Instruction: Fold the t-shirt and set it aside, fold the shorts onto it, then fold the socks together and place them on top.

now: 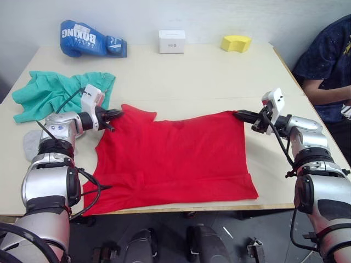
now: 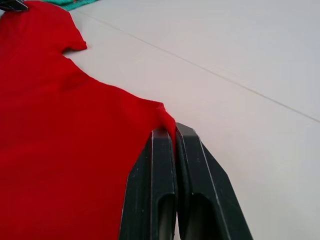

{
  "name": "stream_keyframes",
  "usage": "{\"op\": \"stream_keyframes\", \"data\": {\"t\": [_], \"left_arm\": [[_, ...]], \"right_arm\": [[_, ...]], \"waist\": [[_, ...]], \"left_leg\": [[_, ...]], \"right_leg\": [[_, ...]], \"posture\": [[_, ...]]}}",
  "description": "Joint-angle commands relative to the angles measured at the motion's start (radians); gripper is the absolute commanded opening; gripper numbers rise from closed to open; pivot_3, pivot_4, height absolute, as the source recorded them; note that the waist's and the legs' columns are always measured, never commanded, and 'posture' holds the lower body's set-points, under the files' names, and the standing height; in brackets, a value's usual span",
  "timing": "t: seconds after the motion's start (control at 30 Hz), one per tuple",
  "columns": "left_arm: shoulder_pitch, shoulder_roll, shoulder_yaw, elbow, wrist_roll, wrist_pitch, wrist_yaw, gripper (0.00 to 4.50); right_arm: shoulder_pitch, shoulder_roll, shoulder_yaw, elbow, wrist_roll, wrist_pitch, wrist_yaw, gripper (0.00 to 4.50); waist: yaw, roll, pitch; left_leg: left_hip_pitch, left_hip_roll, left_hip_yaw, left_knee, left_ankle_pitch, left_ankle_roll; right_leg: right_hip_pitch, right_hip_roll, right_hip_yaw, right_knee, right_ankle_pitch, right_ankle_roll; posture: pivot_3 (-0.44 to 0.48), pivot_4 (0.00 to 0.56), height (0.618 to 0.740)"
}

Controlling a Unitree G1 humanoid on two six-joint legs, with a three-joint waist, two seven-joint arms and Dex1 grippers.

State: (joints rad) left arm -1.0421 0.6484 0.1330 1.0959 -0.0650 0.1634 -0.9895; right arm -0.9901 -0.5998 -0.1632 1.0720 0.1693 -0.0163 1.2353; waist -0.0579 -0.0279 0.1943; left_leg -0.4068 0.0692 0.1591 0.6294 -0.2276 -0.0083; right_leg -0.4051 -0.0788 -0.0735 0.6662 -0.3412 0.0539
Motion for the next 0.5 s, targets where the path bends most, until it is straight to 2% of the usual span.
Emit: {"op": "stream_keyframes", "data": {"t": [0.03, 0.17, 0.33, 0.5], "left_arm": [[0.048, 0.053, 0.008, -0.128, -0.031, 0.05, -0.048, 0.05], [0.197, 0.102, 0.039, -0.357, -0.086, 0.171, -0.078, 0.05], [0.405, 0.132, 0.075, -0.627, -0.146, 0.291, -0.05, 0.05], [0.534, 0.124, 0.102, -0.766, -0.18, 0.349, 0.016, 0.05]], "right_arm": [[0.043, -0.04, -0.02, -0.092, 0.038, 0.03, 0.036, 0.0], [0.133, -0.056, -0.022, -0.209, 0.07, 0.087, 0.055, 0.0], [0.252, -0.05, -0.014, -0.333, 0.089, 0.12, 0.037, 0.0], [0.35, -0.024, 0.011, -0.402, 0.061, 0.076, -0.017, 0.0]], "waist": [[0.001, 0.0, 0.0], [-0.001, 0.0, 0.0], [0.002, 0.0, 0.0], [0.003, 0.0, 0.0]], "left_leg": [[0.0, 0.0, 0.0, 0.0, 0.0, 0.0], [-0.001, 0.0, 0.002, 0.001, 0.0, 0.0], [-0.001, 0.001, 0.003, 0.001, 0.0, 0.0], [0.0, 0.001, 0.003, 0.002, 0.0, 0.0]], "right_leg": [[-0.001, 0.0, 0.0, 0.0, 0.0, 0.0], [-0.004, 0.0, 0.003, 0.003, 0.0, 0.0], [-0.004, 0.0, 0.013, 0.005, 0.0, 0.0], [-0.004, -0.001, 0.014, 0.005, 0.0, 0.0]], "posture": [[0.0, 0.15, 0.74], [0.0, 0.15, 0.74], [0.0, 0.15, 0.74], [0.0, 0.15, 0.74]]}}
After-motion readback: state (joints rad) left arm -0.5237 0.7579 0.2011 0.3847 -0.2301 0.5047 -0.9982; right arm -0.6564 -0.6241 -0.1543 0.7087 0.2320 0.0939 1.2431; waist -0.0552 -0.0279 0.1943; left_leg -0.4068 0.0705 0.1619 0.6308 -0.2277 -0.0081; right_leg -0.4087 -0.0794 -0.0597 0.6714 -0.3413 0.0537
